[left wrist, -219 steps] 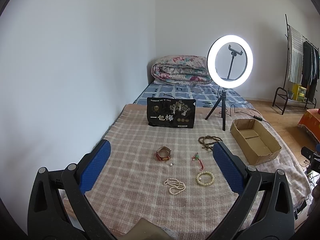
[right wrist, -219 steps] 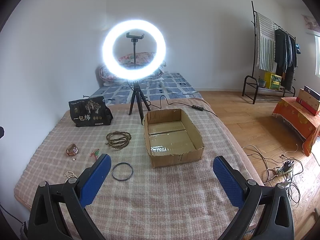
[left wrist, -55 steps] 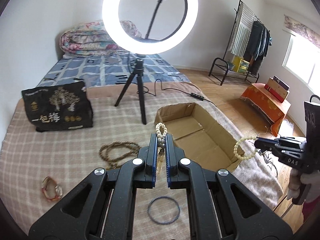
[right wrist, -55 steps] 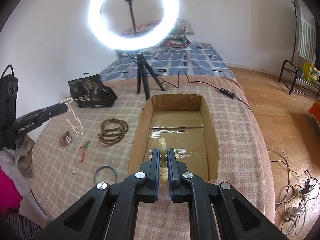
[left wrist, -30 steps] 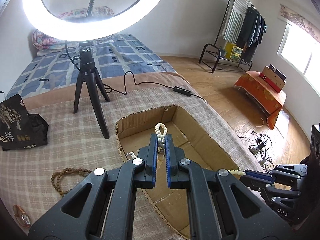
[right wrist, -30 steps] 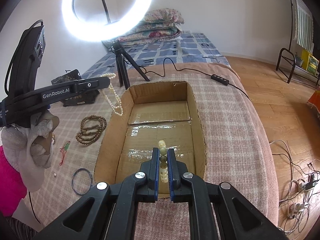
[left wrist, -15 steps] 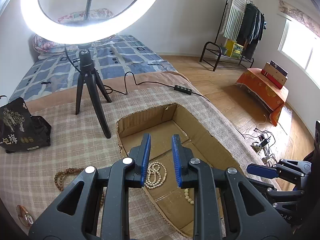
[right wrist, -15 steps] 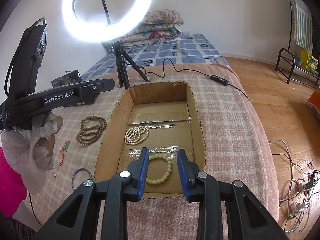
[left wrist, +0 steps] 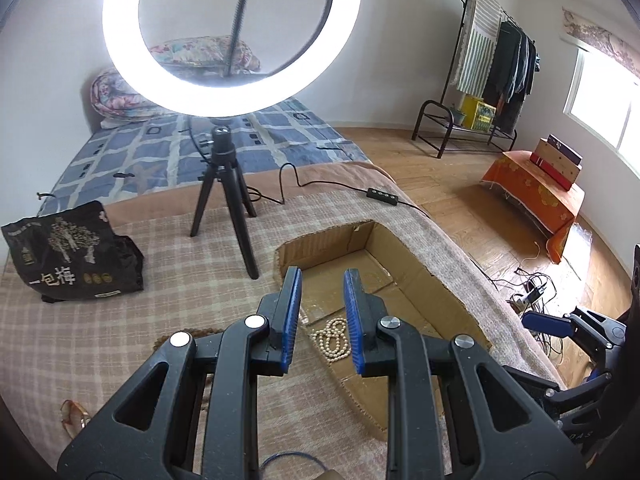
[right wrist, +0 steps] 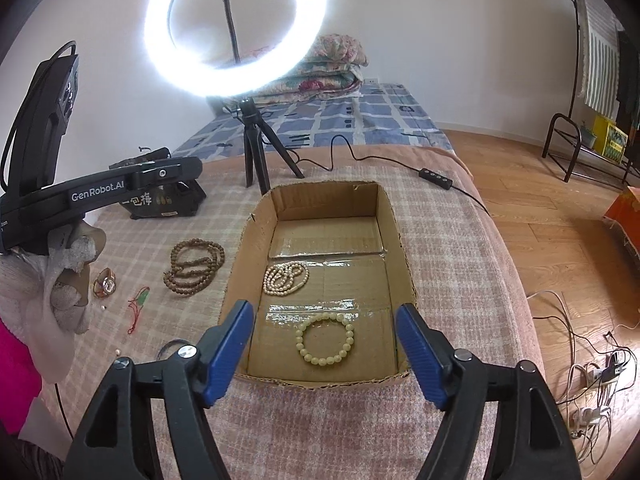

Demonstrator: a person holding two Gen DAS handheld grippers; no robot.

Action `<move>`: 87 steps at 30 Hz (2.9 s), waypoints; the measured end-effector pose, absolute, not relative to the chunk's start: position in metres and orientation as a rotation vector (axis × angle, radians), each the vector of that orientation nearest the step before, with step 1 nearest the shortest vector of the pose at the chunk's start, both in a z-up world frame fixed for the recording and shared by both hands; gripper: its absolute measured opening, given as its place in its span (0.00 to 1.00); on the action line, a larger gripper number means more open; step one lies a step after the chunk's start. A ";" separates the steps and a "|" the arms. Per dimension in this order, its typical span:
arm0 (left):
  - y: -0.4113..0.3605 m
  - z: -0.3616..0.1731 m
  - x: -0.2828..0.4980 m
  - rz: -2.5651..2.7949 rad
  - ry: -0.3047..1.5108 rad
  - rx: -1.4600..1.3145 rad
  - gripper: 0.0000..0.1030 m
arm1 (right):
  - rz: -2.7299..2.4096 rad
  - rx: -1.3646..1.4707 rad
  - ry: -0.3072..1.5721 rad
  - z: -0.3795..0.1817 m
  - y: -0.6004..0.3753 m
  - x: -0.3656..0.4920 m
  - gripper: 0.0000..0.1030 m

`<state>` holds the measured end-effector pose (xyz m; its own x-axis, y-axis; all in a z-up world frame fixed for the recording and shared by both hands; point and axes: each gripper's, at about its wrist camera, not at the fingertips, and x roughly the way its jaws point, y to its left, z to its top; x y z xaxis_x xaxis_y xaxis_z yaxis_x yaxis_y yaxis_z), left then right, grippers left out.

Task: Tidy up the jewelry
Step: 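Open the left tool to drop the necklace while the right tool releases the bracelet into the box, then withdraw both open tools from the box back toward the remaining jewelry, then grasp the brown leather watch with the left tool while the right tool grasps the wooden bead mala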

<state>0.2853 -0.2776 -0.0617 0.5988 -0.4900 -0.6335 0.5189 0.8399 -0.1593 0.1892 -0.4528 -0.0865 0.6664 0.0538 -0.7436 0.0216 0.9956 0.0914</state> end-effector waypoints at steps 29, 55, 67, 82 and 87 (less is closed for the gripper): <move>-0.014 -0.047 0.227 -0.213 0.633 0.020 0.69 | 0.126 -0.031 0.776 -0.066 -0.352 0.200 1.00; 0.047 -0.144 0.242 -0.182 0.847 -0.092 0.69 | 0.328 0.059 1.061 -0.121 -0.267 0.303 0.96; 0.051 -0.176 0.264 -0.204 0.915 -0.138 0.62 | 0.241 0.197 1.279 -0.187 -0.259 0.368 0.97; 0.051 -0.203 0.288 -0.227 0.976 -0.207 0.56 | 0.158 0.240 1.354 -0.234 -0.264 0.396 0.97; 0.050 -0.210 0.294 -0.223 0.991 -0.215 0.55 | 0.148 0.219 1.357 -0.246 -0.258 0.404 1.00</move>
<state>0.2943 0.0499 -0.2102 0.5291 -0.2822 -0.8003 0.0879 0.9562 -0.2791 0.4042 -0.2584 -0.2459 0.2077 0.2317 -0.9503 0.0210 0.9702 0.2412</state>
